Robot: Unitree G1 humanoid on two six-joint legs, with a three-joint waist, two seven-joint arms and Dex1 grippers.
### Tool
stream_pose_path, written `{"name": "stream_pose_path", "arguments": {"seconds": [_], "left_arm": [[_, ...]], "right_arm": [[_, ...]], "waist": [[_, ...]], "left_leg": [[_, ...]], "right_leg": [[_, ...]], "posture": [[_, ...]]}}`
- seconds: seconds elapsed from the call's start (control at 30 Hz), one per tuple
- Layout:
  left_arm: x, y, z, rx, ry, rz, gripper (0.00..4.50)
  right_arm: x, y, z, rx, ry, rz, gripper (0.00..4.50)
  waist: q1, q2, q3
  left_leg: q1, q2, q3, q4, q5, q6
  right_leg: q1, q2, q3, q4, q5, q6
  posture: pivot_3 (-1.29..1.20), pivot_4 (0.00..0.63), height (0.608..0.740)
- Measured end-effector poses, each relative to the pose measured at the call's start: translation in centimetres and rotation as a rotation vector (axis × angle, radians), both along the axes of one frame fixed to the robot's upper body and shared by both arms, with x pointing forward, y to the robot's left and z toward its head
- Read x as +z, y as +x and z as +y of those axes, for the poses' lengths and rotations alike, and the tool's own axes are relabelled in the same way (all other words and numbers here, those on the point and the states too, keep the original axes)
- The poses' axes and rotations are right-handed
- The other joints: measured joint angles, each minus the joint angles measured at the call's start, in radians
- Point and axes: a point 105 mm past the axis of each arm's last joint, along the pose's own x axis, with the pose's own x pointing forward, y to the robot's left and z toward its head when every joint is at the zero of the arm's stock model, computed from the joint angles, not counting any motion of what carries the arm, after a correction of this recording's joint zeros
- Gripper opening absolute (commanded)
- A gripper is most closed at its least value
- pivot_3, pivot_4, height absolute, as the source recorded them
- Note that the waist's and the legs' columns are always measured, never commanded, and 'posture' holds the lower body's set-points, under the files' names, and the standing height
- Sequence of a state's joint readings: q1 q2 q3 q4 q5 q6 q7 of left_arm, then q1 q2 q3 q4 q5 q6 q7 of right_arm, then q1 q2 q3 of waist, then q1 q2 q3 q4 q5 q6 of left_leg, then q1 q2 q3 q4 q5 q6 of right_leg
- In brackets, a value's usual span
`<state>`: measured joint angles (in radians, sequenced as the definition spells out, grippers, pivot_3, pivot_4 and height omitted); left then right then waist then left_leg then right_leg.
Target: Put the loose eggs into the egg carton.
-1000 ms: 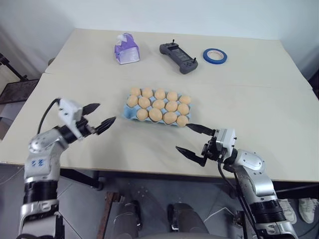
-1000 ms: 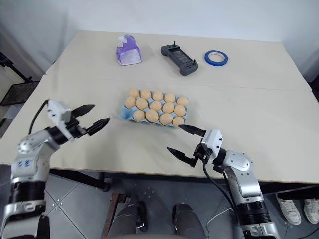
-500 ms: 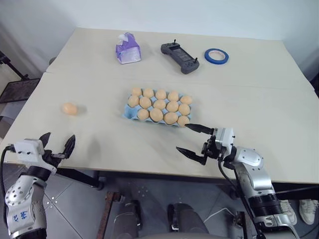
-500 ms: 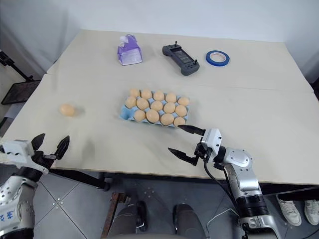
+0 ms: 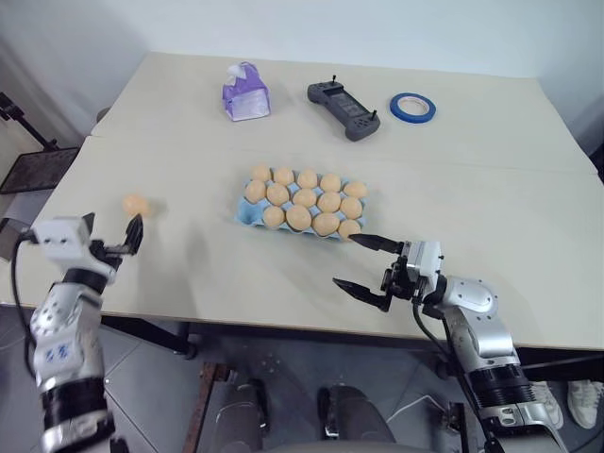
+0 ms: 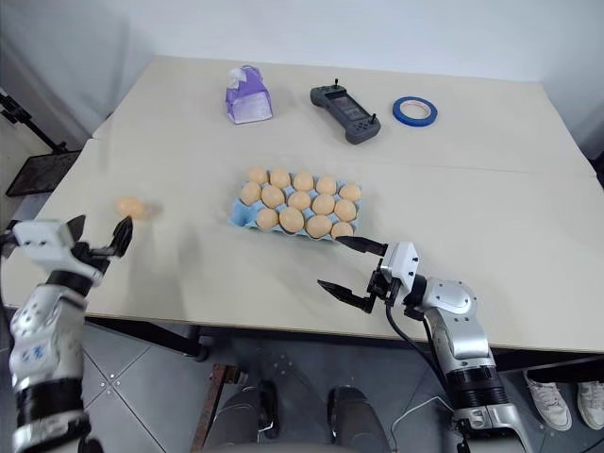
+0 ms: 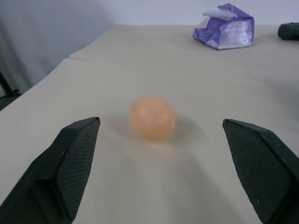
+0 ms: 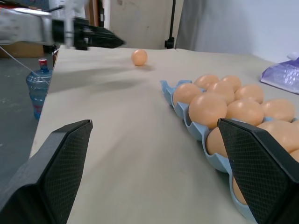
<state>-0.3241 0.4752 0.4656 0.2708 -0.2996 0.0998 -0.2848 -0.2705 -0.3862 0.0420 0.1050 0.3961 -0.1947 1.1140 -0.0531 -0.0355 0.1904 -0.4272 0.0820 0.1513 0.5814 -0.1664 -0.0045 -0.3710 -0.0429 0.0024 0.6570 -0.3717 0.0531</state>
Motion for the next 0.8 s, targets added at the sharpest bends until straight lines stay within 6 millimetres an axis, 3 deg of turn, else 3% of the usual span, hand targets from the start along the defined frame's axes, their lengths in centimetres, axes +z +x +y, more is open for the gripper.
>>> {"name": "stream_pose_path", "arguments": {"seconds": [0.1, 0.23, 0.6, 0.7, 0.8], "left_arm": [[0.8, 2.9, -0.5, 0.009, 0.002, 0.030, 4.48], [1.0, 4.8, -0.7, 0.021, 0.033, 0.066, 4.48], [-1.4, 5.0, 1.0, 0.113, -0.001, 0.149, 4.48], [-2.0, 5.1, 1.0, 0.111, -0.013, 0.168, 3.89], [-1.9, 5.4, 0.9, 0.110, -0.023, 0.169, 2.90]], "right_arm": [[0.0, 0.0, 0.2, 0.002, 0.004, 0.000, 4.50], [0.0, 0.0, 0.1, -0.003, 0.005, 0.005, 4.50], [0.2, 0.0, 0.2, -0.011, 0.009, 0.008, 4.50], [0.2, 0.1, 0.2, -0.014, 0.010, 0.009, 4.50], [0.2, 0.1, 0.2, -0.015, 0.010, 0.009, 4.50]], "waist": [[0.000, 0.000, 0.000], [-0.007, 0.000, 0.000], [-0.002, -0.001, 0.000], [-0.001, -0.002, 0.000], [0.000, -0.002, 0.000]], "left_leg": [[-0.001, 0.000, 0.001, 0.000, 0.000, 0.000], [0.000, 0.001, 0.005, 0.000, 0.002, 0.002], [0.000, 0.001, 0.005, 0.004, 0.001, -0.001], [0.000, 0.001, 0.005, 0.004, 0.001, -0.001], [-0.001, 0.001, 0.005, 0.004, 0.001, -0.001]], "right_leg": [[0.000, 0.001, 0.000, 0.000, 0.000, 0.001], [-0.003, 0.003, 0.004, 0.001, 0.000, 0.002], [-0.003, 0.002, 0.004, 0.005, 0.001, 0.003], [-0.003, 0.002, 0.004, 0.005, 0.001, 0.003], [-0.003, 0.002, 0.004, 0.004, 0.001, 0.003]], "posture": [[0.00, 0.150, 0.740], [0.00, 0.150, 0.740], [0.00, 0.150, 0.740], [0.00, 0.150, 0.740], [0.00, 0.150, 0.740]]}}
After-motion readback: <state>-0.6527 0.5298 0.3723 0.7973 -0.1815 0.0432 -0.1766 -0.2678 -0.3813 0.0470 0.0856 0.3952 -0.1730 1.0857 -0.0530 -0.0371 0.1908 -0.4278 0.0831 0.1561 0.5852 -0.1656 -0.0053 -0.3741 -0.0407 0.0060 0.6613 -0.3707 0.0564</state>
